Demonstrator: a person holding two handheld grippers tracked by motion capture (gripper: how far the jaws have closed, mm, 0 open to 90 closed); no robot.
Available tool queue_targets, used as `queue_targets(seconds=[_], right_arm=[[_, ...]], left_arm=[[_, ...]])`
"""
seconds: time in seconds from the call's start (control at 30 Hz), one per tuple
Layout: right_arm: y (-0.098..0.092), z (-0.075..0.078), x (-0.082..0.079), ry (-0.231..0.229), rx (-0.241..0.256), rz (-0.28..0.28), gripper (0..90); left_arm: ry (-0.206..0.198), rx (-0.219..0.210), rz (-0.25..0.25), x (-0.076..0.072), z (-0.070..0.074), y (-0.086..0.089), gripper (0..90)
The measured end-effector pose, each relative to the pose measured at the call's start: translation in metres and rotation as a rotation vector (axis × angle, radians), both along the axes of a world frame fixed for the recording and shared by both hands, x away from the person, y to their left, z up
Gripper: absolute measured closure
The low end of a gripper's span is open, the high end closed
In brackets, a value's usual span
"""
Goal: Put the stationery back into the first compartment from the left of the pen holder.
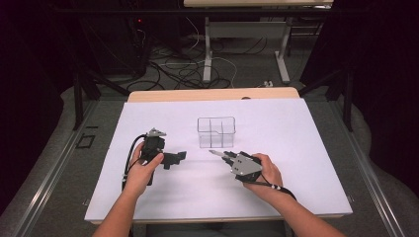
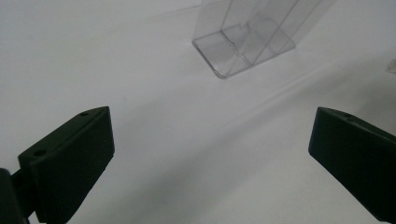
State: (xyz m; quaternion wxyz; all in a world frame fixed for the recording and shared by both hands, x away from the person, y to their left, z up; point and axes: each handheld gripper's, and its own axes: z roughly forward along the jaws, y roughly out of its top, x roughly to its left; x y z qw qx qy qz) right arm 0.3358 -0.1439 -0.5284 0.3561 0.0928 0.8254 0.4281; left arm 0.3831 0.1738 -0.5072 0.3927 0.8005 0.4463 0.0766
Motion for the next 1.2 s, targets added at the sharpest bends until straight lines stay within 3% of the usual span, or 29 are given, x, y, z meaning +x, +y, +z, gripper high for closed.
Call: queue_targets(seconds=[0.07, 0.17, 0.33, 0.5, 0.57, 0.8, 1.2], right_arm=[[-0.002, 0.002, 0.004, 0.027, 0.051, -0.005, 79.1], [-0.005, 0.005, 0.011, 0.087, 0.146, -0.019, 79.1], [-0.007, 0.010, 0.025, 0.188, 0.316, -0.052, 79.1], [-0.006, 0.018, 0.038, 0.248, 0.457, -0.091, 79.1], [-0.005, 0.022, 0.042, 0.262, 0.490, -0.095, 79.0], [0.004, 0.038, 0.053, 0.248, 0.525, -0.081, 79.0], [0.022, 0.065, 0.074, 0.229, 0.534, -0.085, 79.0]], left_arm=[[0.000, 0.007, -0.019, -0.001, -0.001, -0.001, 0.2], [-0.013, 0.036, -0.010, -0.002, -0.002, -0.002, 0.2], [-0.025, 0.049, 0.003, -0.001, -0.004, -0.001, 0.2], [-0.017, 0.049, 0.002, -0.001, -0.004, 0.002, 0.2], [-0.016, 0.052, 0.004, -0.002, -0.004, 0.002, 0.3], [-0.029, 0.042, 0.010, -0.002, -0.003, 0.003, 0.3], [-0.025, 0.042, 0.018, -0.002, -0.003, 0.006, 0.8]])
